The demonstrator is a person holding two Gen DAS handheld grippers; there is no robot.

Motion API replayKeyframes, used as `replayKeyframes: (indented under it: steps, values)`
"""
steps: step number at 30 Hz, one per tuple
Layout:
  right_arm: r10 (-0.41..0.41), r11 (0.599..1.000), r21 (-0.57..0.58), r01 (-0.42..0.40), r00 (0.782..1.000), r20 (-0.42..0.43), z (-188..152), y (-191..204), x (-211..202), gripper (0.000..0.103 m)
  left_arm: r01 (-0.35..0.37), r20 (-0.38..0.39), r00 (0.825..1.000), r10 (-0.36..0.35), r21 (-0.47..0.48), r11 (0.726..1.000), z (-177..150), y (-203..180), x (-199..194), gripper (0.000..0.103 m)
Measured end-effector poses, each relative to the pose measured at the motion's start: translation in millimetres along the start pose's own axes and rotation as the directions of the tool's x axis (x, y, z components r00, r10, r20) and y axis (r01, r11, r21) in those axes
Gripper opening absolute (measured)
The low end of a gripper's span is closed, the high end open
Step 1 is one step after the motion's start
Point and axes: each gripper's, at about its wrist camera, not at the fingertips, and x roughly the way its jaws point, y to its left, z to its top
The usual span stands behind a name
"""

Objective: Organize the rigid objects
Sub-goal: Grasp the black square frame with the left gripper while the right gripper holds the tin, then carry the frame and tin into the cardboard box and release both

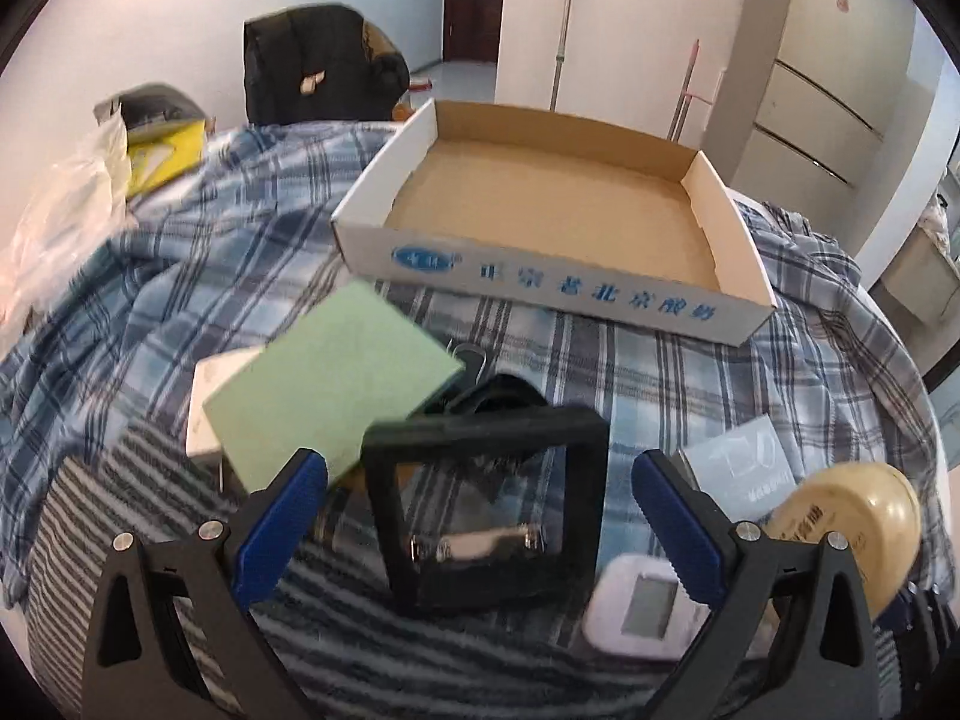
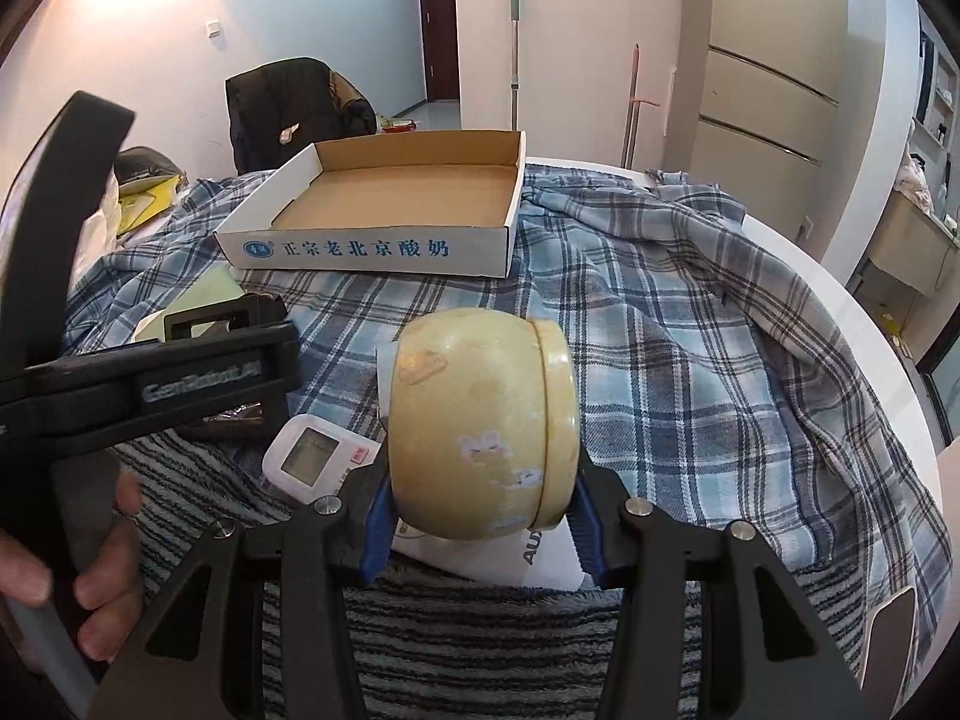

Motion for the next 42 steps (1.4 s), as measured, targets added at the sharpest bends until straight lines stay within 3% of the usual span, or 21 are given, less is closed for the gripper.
replayKeyframes:
  steps: [2,3,5,7,14,18,21,28,31,32,34,36,38,42]
  values:
    - [0.003,1.0,0.004,-0.003,1.0,-0.001,0.1,-0.8,0.2,0.047,0.012,-0.016,1.0,-0.012,0.009,1.0,0.8,0.0,1.6,0.102]
    - [0.005,1.0,0.006,-0.005,1.0,-0.002,0.1,-1.1,0.4,0.047,0.045,-0.033,0.998,-0.044,0.013,0.999,1.0,0.7,3.0,0.092]
    - [0.004,1.0,0.008,-0.004,1.0,-0.007,-0.5,-1.2,0.9,0.047,0.081,-0.039,0.996,-0.08,0.042,0.996,1.8,1.6,2.1,0.085]
    - [0.003,1.0,0.007,-0.003,1.0,-0.006,-0.4,-0.7,0.7,0.047,0.159,-0.022,0.987,-0.159,0.035,0.987,3.4,9.4,-3.5,0.073]
    - [0.001,1.0,0.004,-0.001,1.0,-0.006,-0.4,-0.5,0.8,0.047,0.213,0.016,0.976,-0.215,0.093,0.973,7.2,30.5,-19.6,0.073]
    - [0.002,1.0,0.005,-0.001,1.0,-0.006,-0.5,-0.6,0.6,0.047,0.232,-0.016,0.972,-0.235,0.236,0.944,8.9,27.0,-26.8,0.073]
    - [0.0,1.0,0.004,0.0,1.0,-0.006,-0.6,0.0,0.8,0.047,0.218,-0.059,0.976,-0.21,0.277,0.936,9.1,27.7,-18.7,0.073]
    - [0.009,1.0,0.014,-0.009,1.0,-0.024,-1.3,-2.9,4.5,0.047,0.18,-0.047,0.984,-0.174,0.291,0.94,3.1,27.0,-4.3,0.073]
    - [0.006,1.0,0.009,-0.006,1.0,-0.023,-1.2,-1.3,4.3,0.047,0.124,-0.048,0.992,-0.115,0.288,0.95,-2.5,27.5,0.2,0.079]
    - [0.005,1.0,0.007,-0.005,1.0,-0.023,-1.1,-0.8,4.3,0.047,0.1,-0.037,0.995,-0.094,0.29,0.952,-4.6,26.7,0.2,0.086]
    - [0.005,1.0,0.007,-0.005,1.0,-0.023,-0.9,-0.6,4.4,0.047,0.09,-0.049,0.996,-0.079,0.3,0.95,-4.8,23.9,2.9,0.087]
    - [0.005,1.0,0.007,-0.005,1.0,-0.023,-1.0,-0.8,4.3,0.047,0.12,-0.056,0.993,-0.108,0.292,0.949,-3.9,25.1,2.8,0.083]
    - [0.008,1.0,0.011,-0.008,1.0,-0.024,-1.2,-1.3,4.2,0.047,0.177,-0.048,0.984,-0.171,0.28,0.944,-4.0,29.6,-2.2,0.072]
    - [0.008,1.0,0.011,-0.008,1.0,-0.023,-1.2,-0.7,4.2,0.047,0.261,-0.045,0.965,-0.258,0.253,0.932,-5.1,37.6,-9.1,0.072]
